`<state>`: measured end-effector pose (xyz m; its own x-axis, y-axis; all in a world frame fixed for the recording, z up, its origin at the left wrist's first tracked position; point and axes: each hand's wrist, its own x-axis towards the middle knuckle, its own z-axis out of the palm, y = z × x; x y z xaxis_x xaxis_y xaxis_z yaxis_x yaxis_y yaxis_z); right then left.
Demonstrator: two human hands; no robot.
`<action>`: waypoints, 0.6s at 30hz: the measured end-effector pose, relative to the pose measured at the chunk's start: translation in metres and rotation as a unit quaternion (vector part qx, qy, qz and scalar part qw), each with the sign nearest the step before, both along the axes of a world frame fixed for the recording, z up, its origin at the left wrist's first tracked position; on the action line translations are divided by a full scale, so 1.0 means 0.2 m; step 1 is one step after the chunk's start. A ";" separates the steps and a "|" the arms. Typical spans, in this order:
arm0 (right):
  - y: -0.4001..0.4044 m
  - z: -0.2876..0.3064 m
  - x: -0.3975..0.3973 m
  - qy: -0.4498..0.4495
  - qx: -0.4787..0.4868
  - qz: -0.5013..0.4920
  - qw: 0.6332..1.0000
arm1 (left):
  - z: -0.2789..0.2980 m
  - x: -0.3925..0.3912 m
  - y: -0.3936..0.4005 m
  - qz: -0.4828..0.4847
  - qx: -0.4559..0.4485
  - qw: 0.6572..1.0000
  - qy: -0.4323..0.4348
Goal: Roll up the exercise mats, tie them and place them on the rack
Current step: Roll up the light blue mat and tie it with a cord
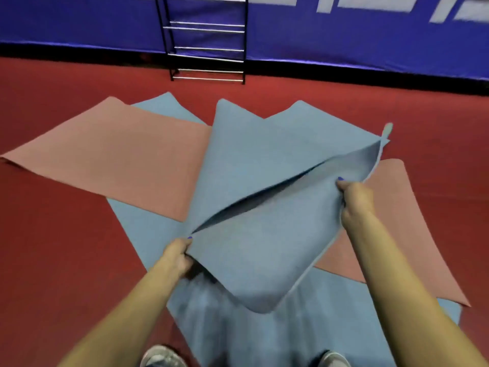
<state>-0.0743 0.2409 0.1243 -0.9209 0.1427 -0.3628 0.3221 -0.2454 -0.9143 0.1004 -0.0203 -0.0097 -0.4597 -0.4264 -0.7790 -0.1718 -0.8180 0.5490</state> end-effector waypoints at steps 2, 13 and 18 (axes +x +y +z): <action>0.11 0.42 0.01 0.165 -0.010 -0.059 0.985 | 0.26 -0.31 0.08 -0.056 -0.035 0.996 0.064; 0.23 -0.22 0.48 0.058 0.048 -0.138 0.988 | 0.25 -0.62 -0.12 -0.162 -0.225 0.960 0.047; -0.17 -0.82 0.60 -0.278 -0.170 -0.011 0.945 | -0.19 -0.18 -0.21 -0.301 -0.410 0.837 -0.200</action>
